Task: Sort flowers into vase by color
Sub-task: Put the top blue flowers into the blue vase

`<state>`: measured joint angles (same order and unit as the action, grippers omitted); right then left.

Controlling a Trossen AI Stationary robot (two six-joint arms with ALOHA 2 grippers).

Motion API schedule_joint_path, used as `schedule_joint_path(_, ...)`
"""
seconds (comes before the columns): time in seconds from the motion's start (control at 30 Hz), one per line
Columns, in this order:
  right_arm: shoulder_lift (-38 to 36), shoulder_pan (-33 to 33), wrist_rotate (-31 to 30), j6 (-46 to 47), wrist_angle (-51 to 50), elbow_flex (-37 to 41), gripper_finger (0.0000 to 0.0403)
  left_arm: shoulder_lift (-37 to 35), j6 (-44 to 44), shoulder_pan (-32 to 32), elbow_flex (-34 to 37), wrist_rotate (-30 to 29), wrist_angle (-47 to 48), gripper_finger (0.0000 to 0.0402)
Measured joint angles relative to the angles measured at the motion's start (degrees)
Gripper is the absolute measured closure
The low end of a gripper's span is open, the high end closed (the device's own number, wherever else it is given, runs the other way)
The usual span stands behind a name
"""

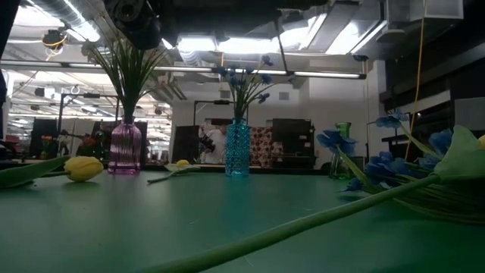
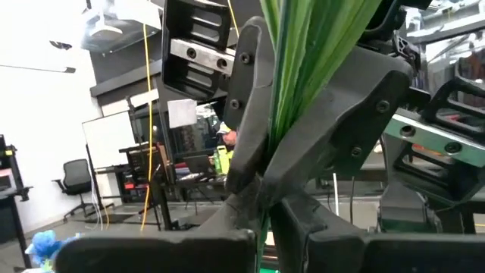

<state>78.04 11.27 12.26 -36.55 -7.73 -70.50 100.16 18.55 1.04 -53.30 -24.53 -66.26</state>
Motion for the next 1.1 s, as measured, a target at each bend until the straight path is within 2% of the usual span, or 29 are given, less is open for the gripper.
schedule_joint_path(0.17, 0.00, 0.00, -0.01, -1.33, -0.03, 0.00, 0.0359, 0.00, 0.47, -0.05, 0.00, -1.45, -0.02, 0.0394)
schedule_joint_path(0.47, -3.90, 0.04, -0.36, -3.38, -4.88, 0.11, 0.0241, 0.00, 1.36, -0.13, -0.02, -4.88, -1.46, 0.0396)
schedule_joint_path(0.63, -11.24, 0.00, -6.57, -4.97, -14.81, 0.11, 0.0198, -0.08, 6.06, -1.33, -0.02, -12.65, -5.48, 0.0397)
schedule_joint_path(0.8, -20.04, 0.00, -12.47, -4.21, -22.36, 0.11, 0.0183, -0.09, 11.67, -3.14, 2.59, -14.59, -12.76, 0.0398)
schedule_joint_path(0.9, -25.32, 0.00, -14.16, -2.55, -24.34, 0.09, 0.0184, -0.10, 13.76, -3.68, 6.21, -18.09, -18.18, 0.0399)
schedule_joint_path(1.1, -32.68, 0.00, -15.66, -1.07, -24.74, 0.09, 0.0193, -0.13, 6.58, -1.44, 14.08, -19.72, -23.56, 0.0399)
